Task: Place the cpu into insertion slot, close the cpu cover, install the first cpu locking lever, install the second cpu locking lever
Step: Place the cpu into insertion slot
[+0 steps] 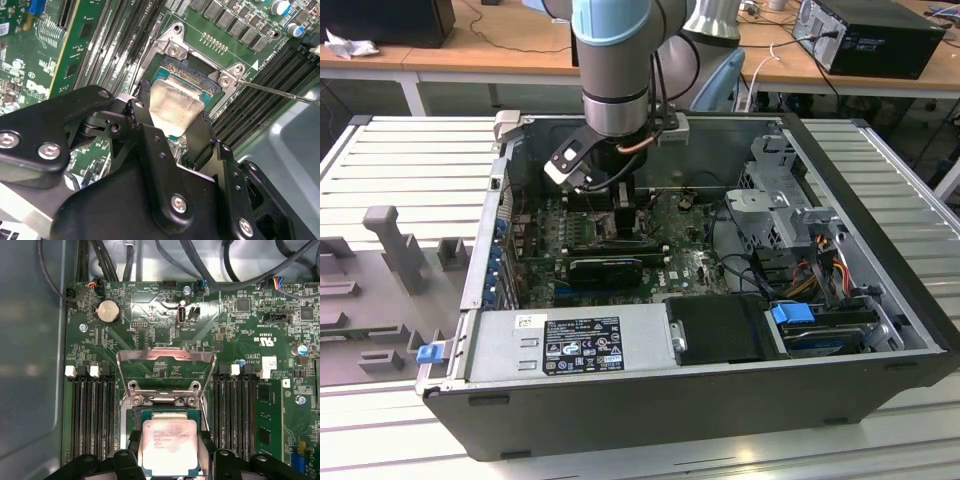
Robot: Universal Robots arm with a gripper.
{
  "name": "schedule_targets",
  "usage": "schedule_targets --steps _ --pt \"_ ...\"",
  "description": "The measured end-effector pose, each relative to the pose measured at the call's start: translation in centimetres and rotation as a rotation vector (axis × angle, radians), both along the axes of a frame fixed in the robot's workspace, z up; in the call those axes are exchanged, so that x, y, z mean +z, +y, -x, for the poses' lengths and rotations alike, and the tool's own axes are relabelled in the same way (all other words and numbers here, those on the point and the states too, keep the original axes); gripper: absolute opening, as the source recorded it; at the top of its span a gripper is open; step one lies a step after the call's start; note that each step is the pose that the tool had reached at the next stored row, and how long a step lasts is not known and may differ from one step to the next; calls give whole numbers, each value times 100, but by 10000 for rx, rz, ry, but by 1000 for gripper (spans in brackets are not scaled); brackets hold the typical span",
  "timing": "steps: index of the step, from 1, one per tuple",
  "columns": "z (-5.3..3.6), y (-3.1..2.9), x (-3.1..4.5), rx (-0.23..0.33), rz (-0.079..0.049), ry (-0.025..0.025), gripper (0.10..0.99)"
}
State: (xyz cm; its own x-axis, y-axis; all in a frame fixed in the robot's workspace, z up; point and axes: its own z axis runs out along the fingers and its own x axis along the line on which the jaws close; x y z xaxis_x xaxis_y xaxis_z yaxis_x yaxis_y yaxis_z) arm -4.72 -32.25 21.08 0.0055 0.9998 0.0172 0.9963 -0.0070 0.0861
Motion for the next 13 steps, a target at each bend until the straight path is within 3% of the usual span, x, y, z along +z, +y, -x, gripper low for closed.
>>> schedule_targets --steps 11,13 --pt "21 34 -106 -22 0 2 525" --pt "21 34 -92 -22 1 3 600"
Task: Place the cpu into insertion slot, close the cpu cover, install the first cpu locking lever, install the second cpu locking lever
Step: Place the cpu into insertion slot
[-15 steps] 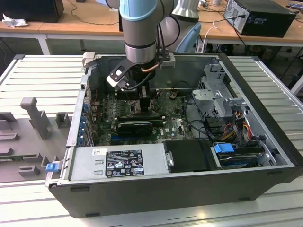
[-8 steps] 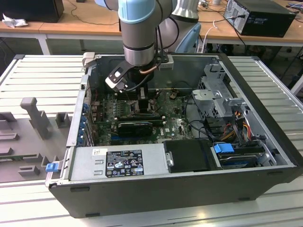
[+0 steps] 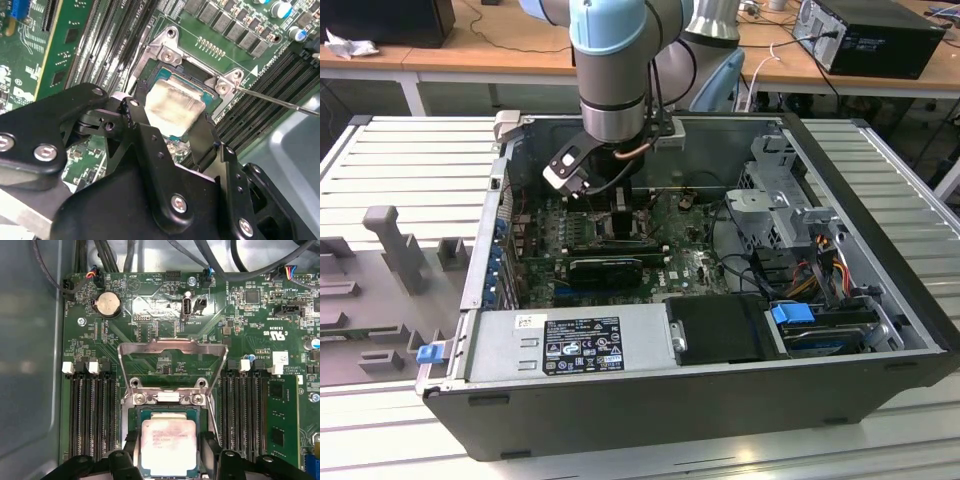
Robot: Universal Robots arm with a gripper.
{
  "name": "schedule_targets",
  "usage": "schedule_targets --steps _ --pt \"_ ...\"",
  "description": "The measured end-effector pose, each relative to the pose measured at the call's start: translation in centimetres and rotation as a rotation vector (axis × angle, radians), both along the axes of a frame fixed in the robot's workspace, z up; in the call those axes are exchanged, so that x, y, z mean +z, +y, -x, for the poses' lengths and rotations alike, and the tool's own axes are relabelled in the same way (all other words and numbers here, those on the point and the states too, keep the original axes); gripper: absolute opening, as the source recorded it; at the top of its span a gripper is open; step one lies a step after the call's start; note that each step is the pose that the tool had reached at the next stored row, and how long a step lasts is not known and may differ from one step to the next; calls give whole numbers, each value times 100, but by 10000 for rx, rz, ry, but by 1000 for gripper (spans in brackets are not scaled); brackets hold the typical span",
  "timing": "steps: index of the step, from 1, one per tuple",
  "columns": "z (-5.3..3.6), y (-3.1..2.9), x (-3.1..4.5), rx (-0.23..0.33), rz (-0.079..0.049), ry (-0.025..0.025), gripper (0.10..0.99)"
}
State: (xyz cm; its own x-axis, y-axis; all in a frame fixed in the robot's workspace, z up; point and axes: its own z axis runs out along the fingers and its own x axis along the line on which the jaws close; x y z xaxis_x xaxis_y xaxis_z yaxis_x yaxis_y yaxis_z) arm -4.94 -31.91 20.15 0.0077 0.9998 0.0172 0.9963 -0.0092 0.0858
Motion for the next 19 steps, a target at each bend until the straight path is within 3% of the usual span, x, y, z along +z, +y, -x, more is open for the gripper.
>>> schedule_targets --steps 5,6,7,10,11,13,19 --pt "0 0 111 -1 -1 -1 588" --pt "0 0 119 0 -1 0 522" --pt "0 1 123 0 -1 -1 396" --pt "0 0 139 1 6 1 337" --pt "0 0 147 1 6 0 216" --pt "0 1 155 1 5 -1 106" --pt "0 0 200 0 6 -1 106"
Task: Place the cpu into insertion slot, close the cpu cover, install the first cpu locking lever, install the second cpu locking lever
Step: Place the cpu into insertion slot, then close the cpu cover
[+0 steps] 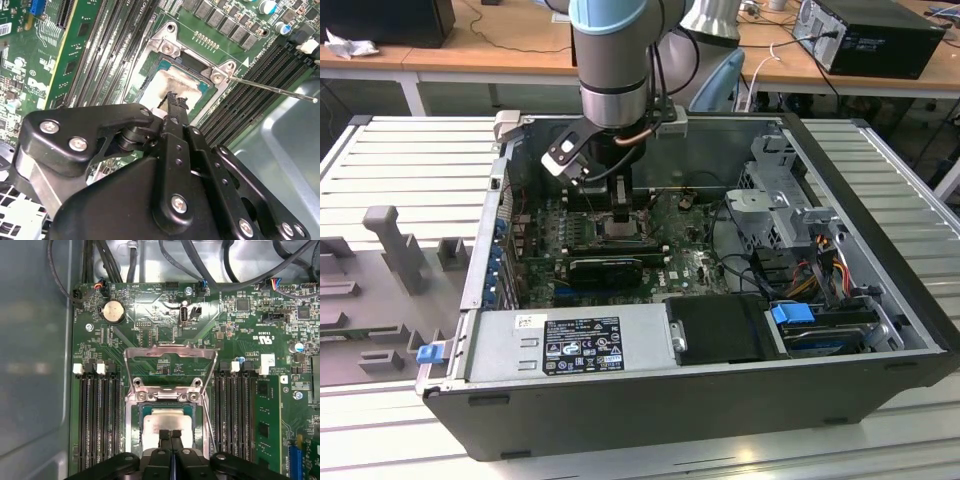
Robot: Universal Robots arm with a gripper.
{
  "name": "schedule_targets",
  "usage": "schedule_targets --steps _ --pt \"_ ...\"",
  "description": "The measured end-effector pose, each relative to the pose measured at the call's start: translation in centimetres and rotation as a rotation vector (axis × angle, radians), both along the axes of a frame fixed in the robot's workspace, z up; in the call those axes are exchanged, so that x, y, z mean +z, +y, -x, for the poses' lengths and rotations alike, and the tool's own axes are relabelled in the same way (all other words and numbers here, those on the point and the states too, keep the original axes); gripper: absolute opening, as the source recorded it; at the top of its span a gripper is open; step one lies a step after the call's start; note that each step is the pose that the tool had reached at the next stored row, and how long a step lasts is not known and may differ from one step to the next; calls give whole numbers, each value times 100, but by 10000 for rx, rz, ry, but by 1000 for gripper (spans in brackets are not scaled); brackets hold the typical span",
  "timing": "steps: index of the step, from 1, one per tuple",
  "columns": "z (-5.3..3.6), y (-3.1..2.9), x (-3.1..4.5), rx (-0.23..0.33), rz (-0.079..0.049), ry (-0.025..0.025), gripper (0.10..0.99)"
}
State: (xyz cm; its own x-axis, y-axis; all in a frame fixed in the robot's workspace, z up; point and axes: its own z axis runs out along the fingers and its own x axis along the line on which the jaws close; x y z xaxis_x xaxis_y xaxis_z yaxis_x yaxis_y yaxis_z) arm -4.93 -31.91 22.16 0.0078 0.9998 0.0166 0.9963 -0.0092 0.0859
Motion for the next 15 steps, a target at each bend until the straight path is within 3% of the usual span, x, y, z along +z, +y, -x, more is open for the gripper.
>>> schedule_targets --steps 8,9,10,11,15 --pt "0 0 102 0 0 2 106" --pt "-26 0 103 0 -1 45 106" --pt "-79 0 103 1 -3 148 106" --pt "-104 -1 104 1 -12 194 106" --pt "-105 0 161 0 -27 196 106"
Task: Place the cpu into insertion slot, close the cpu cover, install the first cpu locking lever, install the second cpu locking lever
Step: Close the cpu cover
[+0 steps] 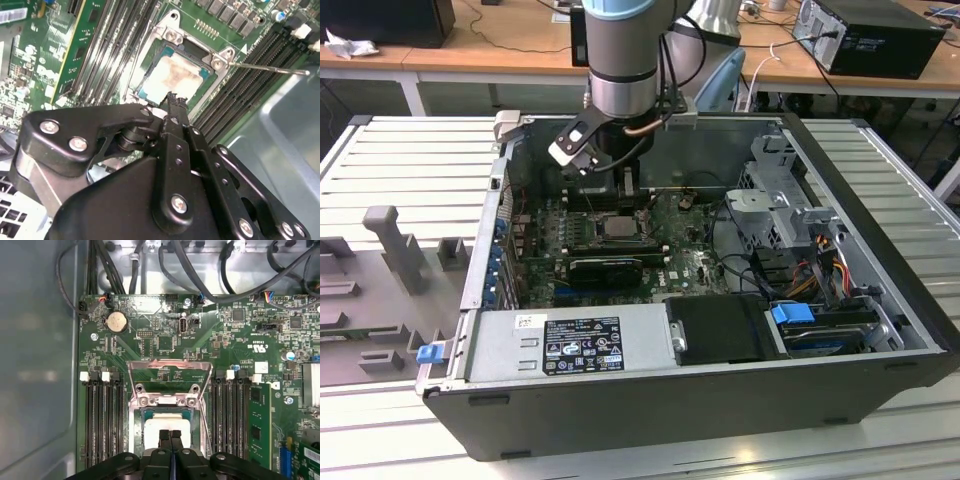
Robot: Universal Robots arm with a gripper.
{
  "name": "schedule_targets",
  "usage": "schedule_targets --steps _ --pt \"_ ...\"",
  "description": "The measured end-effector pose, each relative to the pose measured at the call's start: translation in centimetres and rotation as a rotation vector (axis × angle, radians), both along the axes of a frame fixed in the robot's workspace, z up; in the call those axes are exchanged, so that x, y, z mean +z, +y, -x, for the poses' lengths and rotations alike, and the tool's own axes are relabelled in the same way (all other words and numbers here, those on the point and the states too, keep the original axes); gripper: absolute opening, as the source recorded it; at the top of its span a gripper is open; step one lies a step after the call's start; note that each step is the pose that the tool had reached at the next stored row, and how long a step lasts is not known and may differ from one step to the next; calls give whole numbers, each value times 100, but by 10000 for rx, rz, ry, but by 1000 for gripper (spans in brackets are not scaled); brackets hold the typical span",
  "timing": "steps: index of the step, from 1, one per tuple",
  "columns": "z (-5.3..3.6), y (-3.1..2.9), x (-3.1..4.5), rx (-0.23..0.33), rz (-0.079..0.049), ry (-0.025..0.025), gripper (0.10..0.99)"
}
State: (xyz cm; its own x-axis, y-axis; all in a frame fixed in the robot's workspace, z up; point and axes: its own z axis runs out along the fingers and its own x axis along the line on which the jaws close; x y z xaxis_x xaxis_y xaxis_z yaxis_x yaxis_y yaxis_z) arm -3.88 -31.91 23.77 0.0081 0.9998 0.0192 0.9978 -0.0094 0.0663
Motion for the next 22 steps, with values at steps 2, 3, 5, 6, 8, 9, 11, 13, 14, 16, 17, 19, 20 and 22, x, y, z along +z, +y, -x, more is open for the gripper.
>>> schedule_targets --steps 2,3,5,6,8,9,11,13,14,16,17,19,20,22 --pt "0 0 54 0 -2 -1 106" --pt "0 0 75 0 -3 -1 106" --pt "0 0 109 0 -3 -1 106" --pt "0 0 120 0 -3 -2 106" --pt "-3 0 119 3 -5 -2 106" --pt "-6 -1 120 2 -4 -1 106" --pt "-31 -5 120 -5 -2 -1 106" --pt "-160 -5 120 -5 -2 51 106" --pt "-212 -6 121 -5 -1 74 106" --pt "-228 -5 152 -5 -1 84 106" --pt "-228 -5 180 -7 -2 86 106" --pt "-241 -5 261 -4 -2 89 106" --pt "-282 -4 260 -7 -6 89 106" --pt "-395 -5 264 -6 -1 109 106"
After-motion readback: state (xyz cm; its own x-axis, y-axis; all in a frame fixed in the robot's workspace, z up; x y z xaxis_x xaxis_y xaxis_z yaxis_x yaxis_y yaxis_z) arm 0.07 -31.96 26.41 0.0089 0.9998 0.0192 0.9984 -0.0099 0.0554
